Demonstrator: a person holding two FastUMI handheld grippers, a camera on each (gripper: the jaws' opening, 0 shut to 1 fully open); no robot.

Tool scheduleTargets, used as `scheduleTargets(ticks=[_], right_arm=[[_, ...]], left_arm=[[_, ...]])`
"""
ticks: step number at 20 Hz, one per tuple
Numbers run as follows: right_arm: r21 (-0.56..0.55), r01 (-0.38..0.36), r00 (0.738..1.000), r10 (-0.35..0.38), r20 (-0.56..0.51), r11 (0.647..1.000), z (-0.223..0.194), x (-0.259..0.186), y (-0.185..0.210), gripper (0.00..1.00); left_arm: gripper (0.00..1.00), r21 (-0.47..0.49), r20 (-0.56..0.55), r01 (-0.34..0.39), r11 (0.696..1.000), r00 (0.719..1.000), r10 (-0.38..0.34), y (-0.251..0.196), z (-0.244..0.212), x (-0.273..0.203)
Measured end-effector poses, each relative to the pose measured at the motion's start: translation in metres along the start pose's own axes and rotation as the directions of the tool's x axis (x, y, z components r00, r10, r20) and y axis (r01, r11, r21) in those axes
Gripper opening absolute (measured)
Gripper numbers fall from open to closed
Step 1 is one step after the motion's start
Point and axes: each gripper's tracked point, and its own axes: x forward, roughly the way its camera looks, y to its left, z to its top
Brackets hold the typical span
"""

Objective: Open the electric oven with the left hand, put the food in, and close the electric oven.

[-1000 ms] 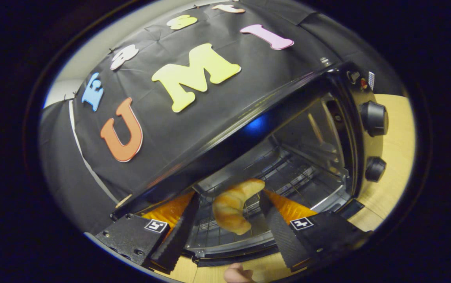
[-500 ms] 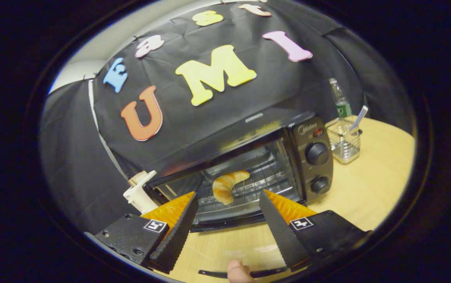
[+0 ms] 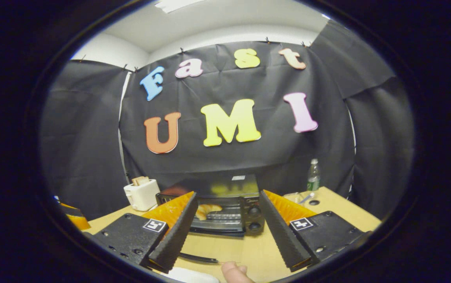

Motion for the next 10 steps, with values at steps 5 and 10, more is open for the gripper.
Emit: scheduleTargets(ticks=[5,10], right_arm=[[0.044,0.047,0.998,-0.049,0.045,0.998,0.054,-0.052,-0.044,0.96],[0.009,0.103,0.988,-0.103,0.111,0.995,0.087,-0.099,-0.086,0.98]], left_arm=[[0.93,0.029,-0.065,0.091,0.995,0.994,-0.089,-0.041,-0.025,0.038],[0.93,0.051,-0.188,0.149,0.987,0.972,-0.137,-0.078,-0.075,0.083]])
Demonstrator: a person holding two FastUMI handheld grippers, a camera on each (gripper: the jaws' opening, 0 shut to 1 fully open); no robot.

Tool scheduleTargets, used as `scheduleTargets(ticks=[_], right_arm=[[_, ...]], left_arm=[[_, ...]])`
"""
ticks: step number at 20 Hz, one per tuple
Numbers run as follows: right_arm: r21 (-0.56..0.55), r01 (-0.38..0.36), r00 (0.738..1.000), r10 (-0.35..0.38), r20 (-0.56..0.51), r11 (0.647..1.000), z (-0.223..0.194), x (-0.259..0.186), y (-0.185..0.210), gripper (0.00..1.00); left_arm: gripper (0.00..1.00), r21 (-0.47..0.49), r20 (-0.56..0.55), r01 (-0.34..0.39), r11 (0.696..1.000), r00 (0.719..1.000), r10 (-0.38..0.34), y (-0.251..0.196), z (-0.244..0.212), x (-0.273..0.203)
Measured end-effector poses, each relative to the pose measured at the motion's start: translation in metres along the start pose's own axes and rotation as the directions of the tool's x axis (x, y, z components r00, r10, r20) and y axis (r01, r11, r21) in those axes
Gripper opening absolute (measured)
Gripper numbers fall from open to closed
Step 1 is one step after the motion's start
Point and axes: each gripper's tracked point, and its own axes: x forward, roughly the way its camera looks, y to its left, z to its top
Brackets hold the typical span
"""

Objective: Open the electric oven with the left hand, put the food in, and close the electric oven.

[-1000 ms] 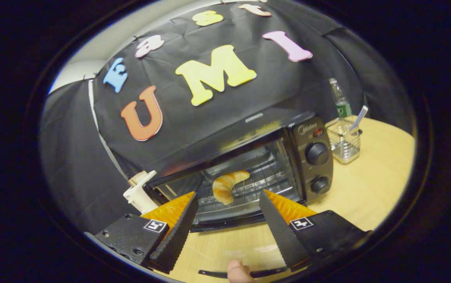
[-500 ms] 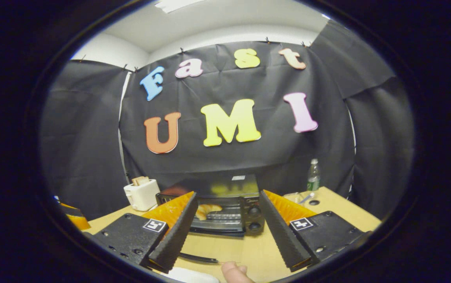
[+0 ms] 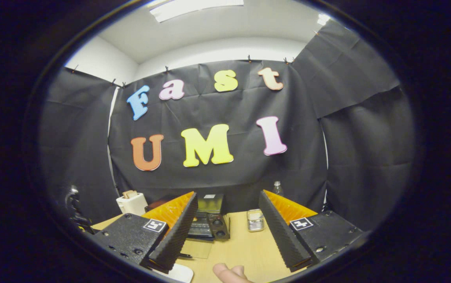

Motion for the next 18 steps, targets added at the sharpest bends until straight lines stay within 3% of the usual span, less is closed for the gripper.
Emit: scheduleTargets(ticks=[8,18], right_arm=[[-0.070,0.048,0.999,-0.047,0.025,0.996,0.001,-0.022,-0.046,1.00],[-0.041,0.038,0.999,-0.039,-0.021,0.998,-0.019,-0.001,-0.072,0.96]], left_arm=[[0.93,0.004,-0.220,-0.055,0.998,0.974,0.055,-0.008,-0.066,0.056],[0.92,-0.029,-0.292,-0.108,0.994,0.952,0.095,0.001,-0.072,0.079]])
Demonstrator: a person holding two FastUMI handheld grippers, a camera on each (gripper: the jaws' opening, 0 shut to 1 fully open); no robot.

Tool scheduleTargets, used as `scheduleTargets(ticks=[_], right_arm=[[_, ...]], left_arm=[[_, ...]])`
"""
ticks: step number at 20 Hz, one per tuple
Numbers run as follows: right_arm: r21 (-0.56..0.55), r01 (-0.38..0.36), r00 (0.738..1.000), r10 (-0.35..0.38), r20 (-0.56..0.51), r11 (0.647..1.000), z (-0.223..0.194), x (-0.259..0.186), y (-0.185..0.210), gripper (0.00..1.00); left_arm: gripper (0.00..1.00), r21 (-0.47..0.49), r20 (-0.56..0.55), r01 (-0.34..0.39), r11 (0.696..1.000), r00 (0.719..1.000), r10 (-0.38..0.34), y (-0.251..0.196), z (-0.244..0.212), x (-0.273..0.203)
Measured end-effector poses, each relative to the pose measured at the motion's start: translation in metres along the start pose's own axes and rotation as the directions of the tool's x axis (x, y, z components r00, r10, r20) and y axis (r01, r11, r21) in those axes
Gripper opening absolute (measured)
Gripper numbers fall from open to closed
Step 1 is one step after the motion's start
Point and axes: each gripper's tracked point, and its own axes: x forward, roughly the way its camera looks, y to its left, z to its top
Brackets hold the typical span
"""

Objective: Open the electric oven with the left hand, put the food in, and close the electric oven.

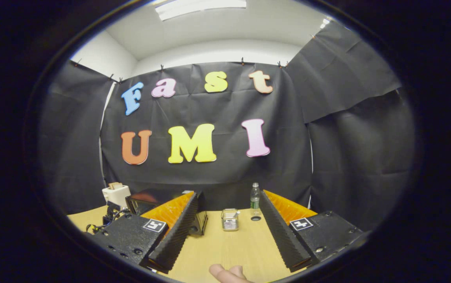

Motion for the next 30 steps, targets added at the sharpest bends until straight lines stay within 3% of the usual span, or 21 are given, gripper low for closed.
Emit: scheduleTargets(ticks=[9,17,18,19,24,27,30], right_arm=[[-0.002,-0.038,0.999,0.038,0.028,0.999,0.006,-0.001,0.007,0.95],[0.009,-0.036,0.999,0.036,0.031,0.999,0.006,-0.001,0.004,0.95],[0.009,-0.036,0.999,0.035,0.029,0.999,0.005,-0.001,0.004,1.00],[0.009,-0.033,0.999,0.033,0.027,0.999,0.006,-0.002,0.004,0.95],[0.010,-0.035,0.999,0.035,0.029,0.999,0.008,-0.006,0.004,0.95],[0.011,-0.029,0.999,0.029,0.033,1.000,0.010,-0.011,0.000,0.95],[0.019,-0.016,0.999,0.016,0.030,1.000,0.010,-0.017,-0.006,0.99]], left_arm=[[0.92,-0.026,-0.033,-0.014,1.000,0.999,0.013,0.000,0.013,-0.007],[0.92,0.006,0.050,-0.050,0.999,0.998,0.050,-0.002,0.055,-0.027],[0.92,0.021,0.077,-0.056,0.998,0.996,0.054,-0.002,0.065,-0.030],[0.92,0.037,0.104,-0.063,0.997,0.993,0.059,-0.001,0.076,-0.032],[0.95,0.076,0.189,-0.119,0.990,0.977,0.103,0.009,0.128,-0.033],[0.99,0.033,0.177,-0.093,0.995,0.980,0.086,0.017,0.141,-0.013],[0.98,0.002,0.202,-0.129,0.992,0.971,0.126,0.035,0.150,-0.012]])
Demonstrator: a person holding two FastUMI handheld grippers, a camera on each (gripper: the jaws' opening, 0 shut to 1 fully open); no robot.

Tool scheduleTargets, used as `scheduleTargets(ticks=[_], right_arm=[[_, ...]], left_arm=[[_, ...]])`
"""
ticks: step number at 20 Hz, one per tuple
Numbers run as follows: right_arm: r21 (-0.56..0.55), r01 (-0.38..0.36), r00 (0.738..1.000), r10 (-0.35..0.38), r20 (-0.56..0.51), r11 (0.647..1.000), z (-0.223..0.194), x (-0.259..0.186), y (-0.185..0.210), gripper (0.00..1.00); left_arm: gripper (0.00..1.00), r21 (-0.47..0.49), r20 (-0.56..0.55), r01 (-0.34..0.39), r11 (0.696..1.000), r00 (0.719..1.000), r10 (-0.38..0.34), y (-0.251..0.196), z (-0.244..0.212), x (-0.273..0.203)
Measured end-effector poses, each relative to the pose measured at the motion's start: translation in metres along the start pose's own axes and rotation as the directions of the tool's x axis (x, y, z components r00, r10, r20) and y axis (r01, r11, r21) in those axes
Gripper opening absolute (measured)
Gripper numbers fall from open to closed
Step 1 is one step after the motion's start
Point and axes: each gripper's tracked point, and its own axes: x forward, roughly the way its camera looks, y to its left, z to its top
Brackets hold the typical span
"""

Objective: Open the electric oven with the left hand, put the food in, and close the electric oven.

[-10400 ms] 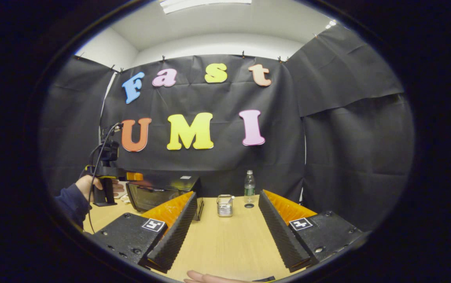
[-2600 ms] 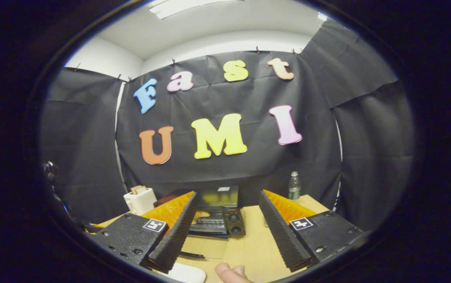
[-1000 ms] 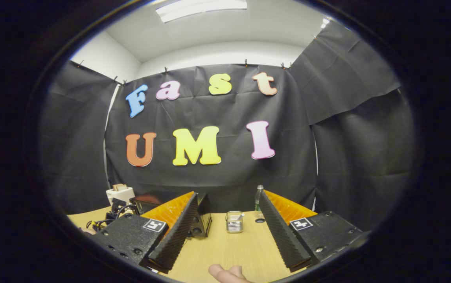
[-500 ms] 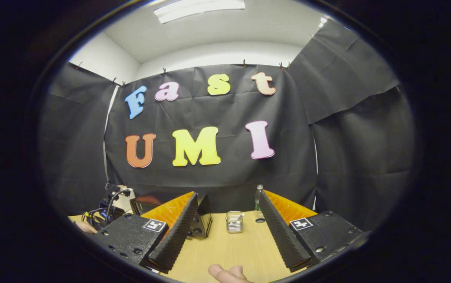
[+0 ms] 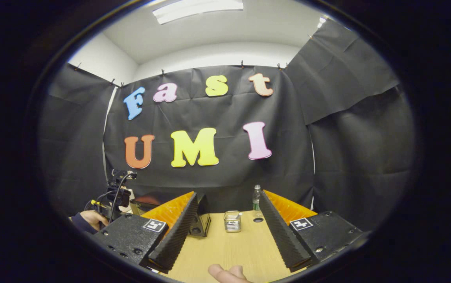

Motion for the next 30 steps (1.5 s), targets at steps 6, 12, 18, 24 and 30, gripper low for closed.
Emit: scheduleTargets(ticks=[6,12,18,24,30], right_arm=[[-0.008,0.025,1.000,-0.025,0.000,1.000,0.006,-0.017,-0.003,0.98],[-0.009,0.032,0.999,-0.032,0.003,0.999,0.015,-0.038,0.013,0.95],[0.004,0.015,1.000,-0.015,-0.013,1.000,0.013,-0.056,0.027,1.00],[-0.010,-0.004,1.000,0.003,-0.016,1.000,0.008,-0.074,0.037,1.00],[-0.071,-0.037,0.997,0.032,-0.074,0.997,-0.007,-0.098,0.060,0.98]], left_arm=[[0.94,0.017,0.073,0.039,0.999,0.997,-0.040,-0.009,0.015,-0.043],[0.95,0.023,0.180,0.032,0.999,0.983,-0.036,-0.004,0.033,-0.112],[0.95,0.037,0.346,0.014,0.999,0.938,-0.026,0.004,0.048,-0.199],[0.95,0.048,0.456,-0.002,0.999,0.890,-0.021,0.006,0.041,-0.273],[0.97,0.011,0.510,-0.045,0.999,0.859,0.033,0.019,0.021,-0.336]])
